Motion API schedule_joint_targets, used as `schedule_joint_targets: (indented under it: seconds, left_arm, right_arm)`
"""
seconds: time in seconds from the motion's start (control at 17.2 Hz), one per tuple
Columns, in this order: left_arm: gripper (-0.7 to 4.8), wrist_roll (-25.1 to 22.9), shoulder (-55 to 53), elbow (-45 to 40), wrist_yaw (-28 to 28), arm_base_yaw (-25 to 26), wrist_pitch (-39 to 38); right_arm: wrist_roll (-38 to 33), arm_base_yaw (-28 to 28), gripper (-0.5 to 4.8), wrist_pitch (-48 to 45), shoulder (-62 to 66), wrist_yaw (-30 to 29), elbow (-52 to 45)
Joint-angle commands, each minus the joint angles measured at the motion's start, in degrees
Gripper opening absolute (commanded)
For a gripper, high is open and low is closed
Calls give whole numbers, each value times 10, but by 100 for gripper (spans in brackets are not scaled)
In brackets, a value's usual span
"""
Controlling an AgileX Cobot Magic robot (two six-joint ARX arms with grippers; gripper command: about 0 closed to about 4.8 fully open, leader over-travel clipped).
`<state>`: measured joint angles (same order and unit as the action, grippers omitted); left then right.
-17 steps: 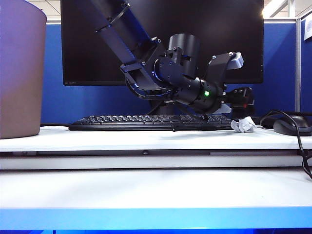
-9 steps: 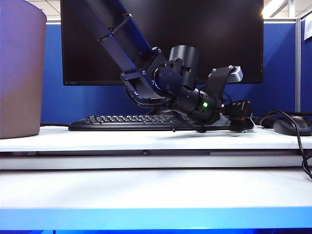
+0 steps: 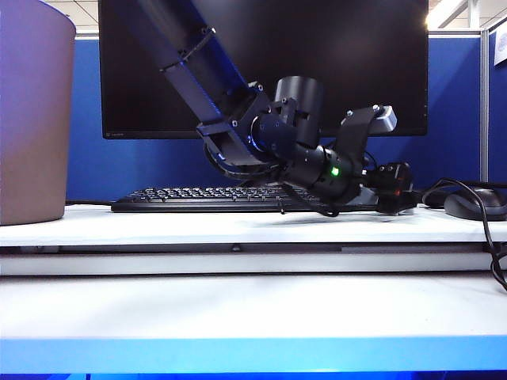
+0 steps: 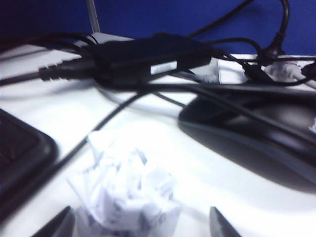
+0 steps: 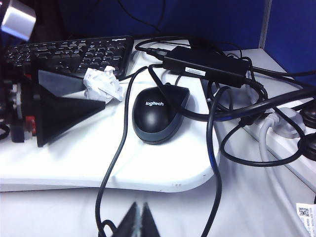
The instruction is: Pick up all paper balls from the table and place them in the pink trash can.
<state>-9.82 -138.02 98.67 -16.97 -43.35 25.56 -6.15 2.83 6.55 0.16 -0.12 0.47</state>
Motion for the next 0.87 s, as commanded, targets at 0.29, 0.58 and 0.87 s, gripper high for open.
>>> schedule_joint_targets:
  seconds: [0.29,0.58,0.87]
  left_arm:
    - [267,4,0,4,-11,-1,13]
    - [70,4,0,4,-8,-5,13]
    - [-6,9,0,4,-6,-5,11]
  right_arm:
    - [2,0,-5,-8,-1,0,-1]
    - [2,0,-5,-8,-1,0,-1]
    - [2,0,-5,-8,-1,0,-1]
